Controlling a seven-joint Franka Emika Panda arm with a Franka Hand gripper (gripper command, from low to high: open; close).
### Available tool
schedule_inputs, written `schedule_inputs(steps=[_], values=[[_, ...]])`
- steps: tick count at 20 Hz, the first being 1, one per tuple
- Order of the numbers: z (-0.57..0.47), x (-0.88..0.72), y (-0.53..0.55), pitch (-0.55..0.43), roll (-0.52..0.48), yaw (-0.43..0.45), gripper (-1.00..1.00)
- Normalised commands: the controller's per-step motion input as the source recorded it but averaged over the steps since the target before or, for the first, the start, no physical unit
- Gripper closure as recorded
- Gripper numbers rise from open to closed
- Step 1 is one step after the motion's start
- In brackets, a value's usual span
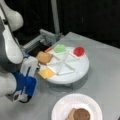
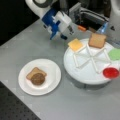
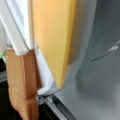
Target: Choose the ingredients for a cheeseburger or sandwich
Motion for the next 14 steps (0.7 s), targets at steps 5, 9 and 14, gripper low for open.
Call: schedule_inputs(steps=[5,9,14], values=[[-0.11,0.04,0.08,-0.147,0.155,-0.118,-1.00],[-0.09,0.04,0.08,-0.147,0.111,-0.105,-1.00],[-0.08,0.07,0.08,-0.153,0.085,-0.087,-1.00]])
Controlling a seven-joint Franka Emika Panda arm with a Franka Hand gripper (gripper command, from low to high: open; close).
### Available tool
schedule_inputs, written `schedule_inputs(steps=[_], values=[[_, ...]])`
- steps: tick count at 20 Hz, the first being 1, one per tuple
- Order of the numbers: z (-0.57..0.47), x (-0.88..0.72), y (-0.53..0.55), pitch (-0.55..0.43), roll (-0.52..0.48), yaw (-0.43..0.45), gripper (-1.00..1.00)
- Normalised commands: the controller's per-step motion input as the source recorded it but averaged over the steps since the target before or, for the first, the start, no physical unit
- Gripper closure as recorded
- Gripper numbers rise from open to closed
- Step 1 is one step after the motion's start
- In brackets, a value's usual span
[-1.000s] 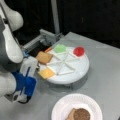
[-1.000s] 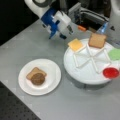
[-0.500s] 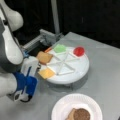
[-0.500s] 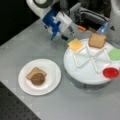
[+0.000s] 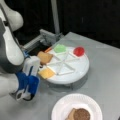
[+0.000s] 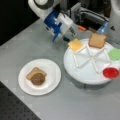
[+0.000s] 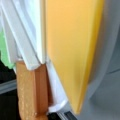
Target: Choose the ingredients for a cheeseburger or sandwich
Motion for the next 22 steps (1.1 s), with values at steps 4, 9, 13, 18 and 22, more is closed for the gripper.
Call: schedule_inputs(steps=[4,9,13,18,22], values=[[-0.07,0.12,0.14,-0.163,0.064,-0.097,-1.00],[-0.07,0.07,0.15,-0.142,0.045,-0.131,-1.00],[-0.05,0.00,0.10,-0.111,0.038,-0.148,-1.00],[-0.04,-0.01,0.09,-0.093,0.042,-0.147,-1.00],[-0.05,-0.02,0.10,-0.091,0.041,-0.142,-1.00]])
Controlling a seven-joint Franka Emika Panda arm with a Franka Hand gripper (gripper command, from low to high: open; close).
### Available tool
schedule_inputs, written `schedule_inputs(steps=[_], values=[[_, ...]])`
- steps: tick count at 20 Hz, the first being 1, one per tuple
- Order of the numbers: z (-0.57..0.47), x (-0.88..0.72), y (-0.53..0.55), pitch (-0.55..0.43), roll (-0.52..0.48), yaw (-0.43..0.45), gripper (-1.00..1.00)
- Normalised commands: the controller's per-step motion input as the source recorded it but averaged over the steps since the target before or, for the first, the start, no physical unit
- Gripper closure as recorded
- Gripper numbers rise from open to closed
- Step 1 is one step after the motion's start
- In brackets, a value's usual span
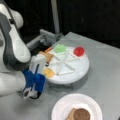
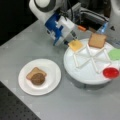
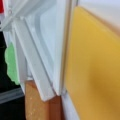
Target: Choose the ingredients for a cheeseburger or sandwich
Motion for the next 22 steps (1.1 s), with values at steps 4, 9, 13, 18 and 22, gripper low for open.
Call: schedule_inputs(steps=[4,9,13,18,22], values=[[-0.05,-0.04,0.12,-0.092,0.045,-0.157,-1.00],[-0.05,-0.06,0.12,-0.089,0.040,-0.172,-1.00],[-0.04,-0.09,0.12,-0.086,0.036,-0.184,-1.00],[-0.02,-0.13,0.14,-0.084,0.027,-0.193,-1.00],[0.01,-0.13,0.11,-0.094,0.016,-0.182,-1.00]])
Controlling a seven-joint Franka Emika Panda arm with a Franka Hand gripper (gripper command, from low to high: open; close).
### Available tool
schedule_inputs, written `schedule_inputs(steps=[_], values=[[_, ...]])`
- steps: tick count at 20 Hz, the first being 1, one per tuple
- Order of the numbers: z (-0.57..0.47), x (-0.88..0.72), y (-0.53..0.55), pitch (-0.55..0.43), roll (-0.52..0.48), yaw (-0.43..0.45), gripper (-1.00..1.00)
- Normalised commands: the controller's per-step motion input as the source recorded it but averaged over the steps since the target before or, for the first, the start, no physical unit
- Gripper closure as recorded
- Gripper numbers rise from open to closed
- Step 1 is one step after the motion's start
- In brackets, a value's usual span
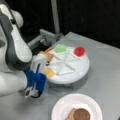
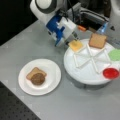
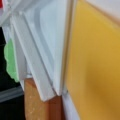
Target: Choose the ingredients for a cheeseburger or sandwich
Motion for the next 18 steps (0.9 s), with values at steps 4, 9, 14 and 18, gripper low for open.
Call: schedule_inputs(steps=[4,9,14,18], values=[[0.02,-0.15,0.04,-0.103,0.007,-0.152,-1.00],[0.02,-0.17,-0.03,-0.106,-0.001,-0.107,-1.00],[0.02,-0.18,-0.01,-0.101,0.000,-0.070,-1.00],[0.03,-0.18,0.07,-0.097,0.001,-0.060,-1.00]])
